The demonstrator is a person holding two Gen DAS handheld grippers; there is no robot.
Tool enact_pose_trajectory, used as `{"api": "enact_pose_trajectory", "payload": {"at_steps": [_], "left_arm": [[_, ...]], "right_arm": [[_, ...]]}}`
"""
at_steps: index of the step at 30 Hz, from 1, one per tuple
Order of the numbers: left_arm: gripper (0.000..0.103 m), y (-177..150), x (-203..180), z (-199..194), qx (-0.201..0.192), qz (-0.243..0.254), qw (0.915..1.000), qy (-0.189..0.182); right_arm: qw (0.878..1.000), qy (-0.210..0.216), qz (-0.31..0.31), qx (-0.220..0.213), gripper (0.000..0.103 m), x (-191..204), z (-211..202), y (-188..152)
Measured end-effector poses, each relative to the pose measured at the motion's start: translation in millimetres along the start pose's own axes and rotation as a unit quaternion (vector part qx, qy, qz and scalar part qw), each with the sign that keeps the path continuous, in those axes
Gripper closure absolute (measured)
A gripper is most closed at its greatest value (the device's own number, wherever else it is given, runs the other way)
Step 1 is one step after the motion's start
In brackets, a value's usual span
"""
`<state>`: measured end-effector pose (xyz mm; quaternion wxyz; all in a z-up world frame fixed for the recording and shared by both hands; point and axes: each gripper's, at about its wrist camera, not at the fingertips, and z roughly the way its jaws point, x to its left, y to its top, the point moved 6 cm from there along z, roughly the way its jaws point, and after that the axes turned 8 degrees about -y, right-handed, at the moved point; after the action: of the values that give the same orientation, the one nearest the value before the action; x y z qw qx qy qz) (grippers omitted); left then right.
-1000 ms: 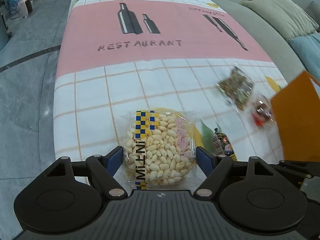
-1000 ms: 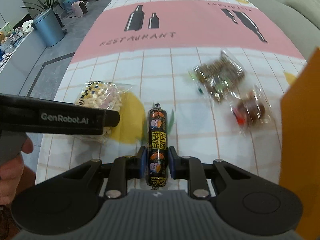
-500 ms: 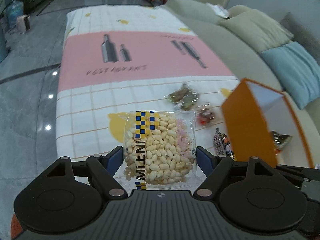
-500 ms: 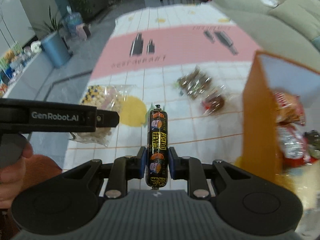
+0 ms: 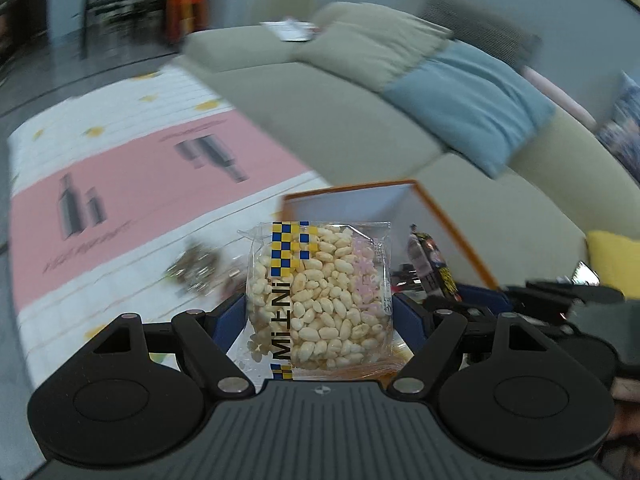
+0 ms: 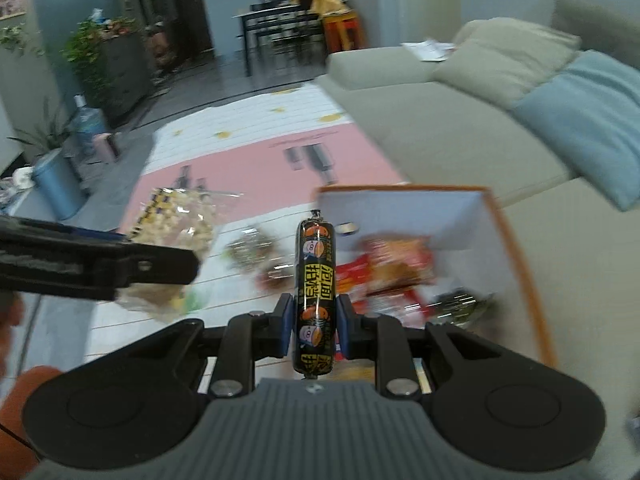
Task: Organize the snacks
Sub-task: 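Carry the puff bag and sausage stick over the box with both tools, then lower the puff bag and sausage into the box and open both tools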
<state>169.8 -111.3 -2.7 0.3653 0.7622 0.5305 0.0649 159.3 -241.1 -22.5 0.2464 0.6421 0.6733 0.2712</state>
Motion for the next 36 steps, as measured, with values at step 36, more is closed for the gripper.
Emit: {"api": "enact_pose_trajectory", "payload": {"at_steps": [36], "left_arm": [[0.013,28.3,-7.1,191.7,0.173,0.044,0.9839,0.016]], "right_arm": [[0.984,-0.066,-0.142,0.09,0.082,-85.9,147.5,10.0]]}}
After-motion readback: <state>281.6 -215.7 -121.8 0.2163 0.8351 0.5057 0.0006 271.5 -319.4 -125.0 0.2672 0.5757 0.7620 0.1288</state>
